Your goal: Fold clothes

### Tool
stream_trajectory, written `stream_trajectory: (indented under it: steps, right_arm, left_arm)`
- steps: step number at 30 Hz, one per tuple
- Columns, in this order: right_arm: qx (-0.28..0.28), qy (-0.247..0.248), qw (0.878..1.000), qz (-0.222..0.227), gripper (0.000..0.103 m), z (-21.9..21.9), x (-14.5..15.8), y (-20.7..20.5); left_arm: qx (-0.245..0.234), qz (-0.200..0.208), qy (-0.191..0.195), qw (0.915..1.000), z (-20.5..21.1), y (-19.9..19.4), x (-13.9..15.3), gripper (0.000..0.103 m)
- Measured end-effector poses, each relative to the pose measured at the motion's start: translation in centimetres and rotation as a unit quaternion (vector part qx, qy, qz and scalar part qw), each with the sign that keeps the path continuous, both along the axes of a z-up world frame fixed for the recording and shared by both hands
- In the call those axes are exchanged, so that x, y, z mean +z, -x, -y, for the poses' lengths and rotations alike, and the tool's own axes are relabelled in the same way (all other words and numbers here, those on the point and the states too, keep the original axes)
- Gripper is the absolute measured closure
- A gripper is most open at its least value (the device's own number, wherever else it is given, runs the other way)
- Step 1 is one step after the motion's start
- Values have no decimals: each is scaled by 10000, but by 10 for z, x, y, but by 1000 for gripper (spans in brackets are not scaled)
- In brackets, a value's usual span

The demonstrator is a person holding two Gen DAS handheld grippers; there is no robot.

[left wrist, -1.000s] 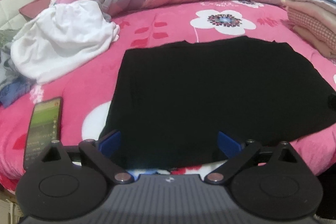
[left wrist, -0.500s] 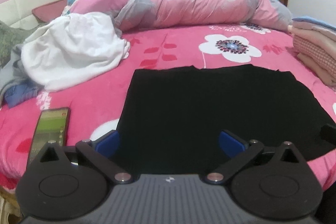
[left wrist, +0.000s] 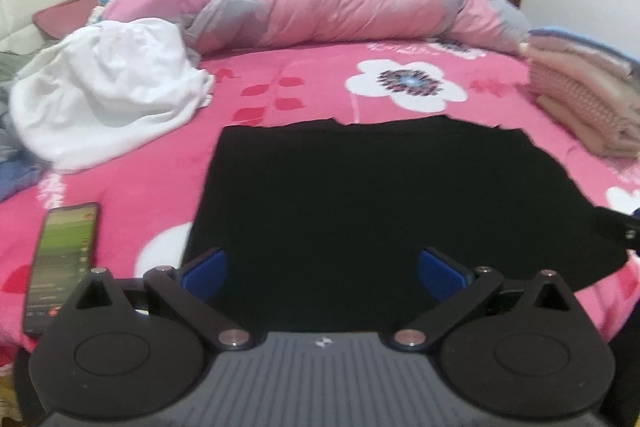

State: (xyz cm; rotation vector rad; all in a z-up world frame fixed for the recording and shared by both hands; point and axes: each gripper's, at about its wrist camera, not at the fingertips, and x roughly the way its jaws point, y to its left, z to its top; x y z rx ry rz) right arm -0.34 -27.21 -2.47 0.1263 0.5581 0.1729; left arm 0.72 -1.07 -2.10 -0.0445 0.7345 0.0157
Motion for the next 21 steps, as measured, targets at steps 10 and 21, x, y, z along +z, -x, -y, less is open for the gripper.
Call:
stream_trajectory:
  steps: [10,21]
  right_arm:
    - [-104,-59,9999,-14,1,4,-8,-2]
    - [255,549,9982,30,1,-18,-17,-29]
  left_arm:
    - [260,86,-222,9994,2,0,-8,0]
    - [149,-107,-447,9988,5,-10,-24,0]
